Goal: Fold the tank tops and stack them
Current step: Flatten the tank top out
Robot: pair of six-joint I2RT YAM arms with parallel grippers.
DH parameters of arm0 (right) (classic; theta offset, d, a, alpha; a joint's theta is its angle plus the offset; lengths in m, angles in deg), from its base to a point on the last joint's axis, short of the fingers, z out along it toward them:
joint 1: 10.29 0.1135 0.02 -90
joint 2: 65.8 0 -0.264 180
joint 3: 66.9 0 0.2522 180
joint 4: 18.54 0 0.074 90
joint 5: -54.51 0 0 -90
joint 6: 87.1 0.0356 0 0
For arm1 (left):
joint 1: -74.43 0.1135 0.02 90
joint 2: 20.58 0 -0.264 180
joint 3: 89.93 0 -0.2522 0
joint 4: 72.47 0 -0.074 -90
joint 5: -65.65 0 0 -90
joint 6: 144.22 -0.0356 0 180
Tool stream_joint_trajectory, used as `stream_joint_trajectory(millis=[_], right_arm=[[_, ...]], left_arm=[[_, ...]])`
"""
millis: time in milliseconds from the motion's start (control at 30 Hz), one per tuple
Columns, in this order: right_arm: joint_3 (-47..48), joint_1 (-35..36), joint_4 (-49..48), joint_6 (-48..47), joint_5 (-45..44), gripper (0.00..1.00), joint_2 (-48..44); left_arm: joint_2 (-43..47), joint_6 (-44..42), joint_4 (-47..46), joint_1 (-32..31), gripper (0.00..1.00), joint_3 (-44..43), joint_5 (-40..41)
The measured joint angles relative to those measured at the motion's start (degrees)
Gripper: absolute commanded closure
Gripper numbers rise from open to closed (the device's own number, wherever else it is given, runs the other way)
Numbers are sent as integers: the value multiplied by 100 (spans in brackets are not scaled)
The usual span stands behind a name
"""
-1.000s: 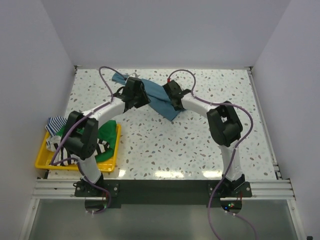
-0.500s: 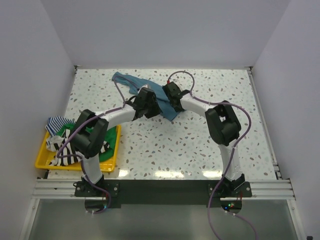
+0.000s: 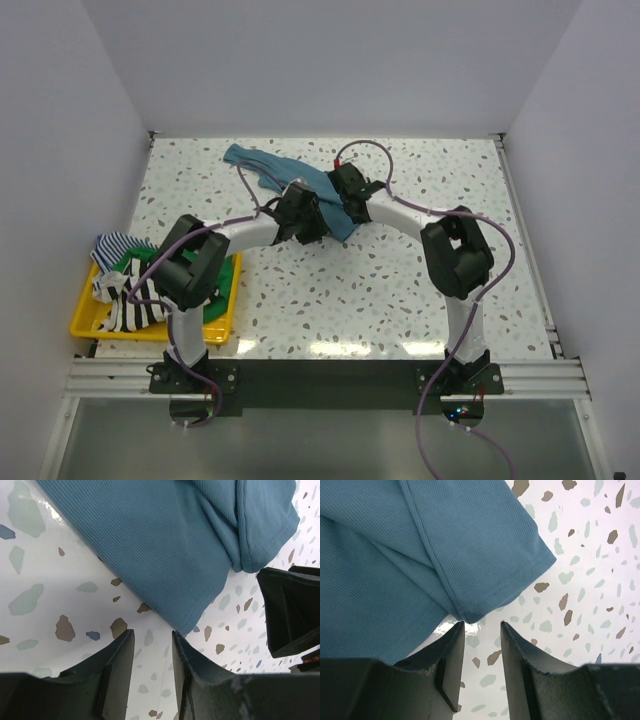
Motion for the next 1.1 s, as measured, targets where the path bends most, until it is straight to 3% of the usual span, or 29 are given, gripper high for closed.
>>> stream_joint_trajectory(millis=[267, 500, 633, 767, 967, 1100], right_arm=[[2, 0, -328, -323, 42, 59, 219], [2, 0, -365, -417, 37, 76, 505], [2, -7, -426, -409, 46, 100, 505], [2, -31, -413, -308, 133, 100, 503], [260, -44, 72, -22, 398, 100, 367], [461, -63, 455, 186, 605, 100, -63]], left_arm=[[-208, 258, -37, -125, 57, 0, -11], [-256, 411, -151, -184, 57, -2, -4], [-284, 494, -164, -203, 55, -42, 13], [-358, 518, -164, -267, 55, -142, 59], [-409, 595, 13, -337, 65, -269, 363], [-494, 625, 393, -341, 81, -503, 715]])
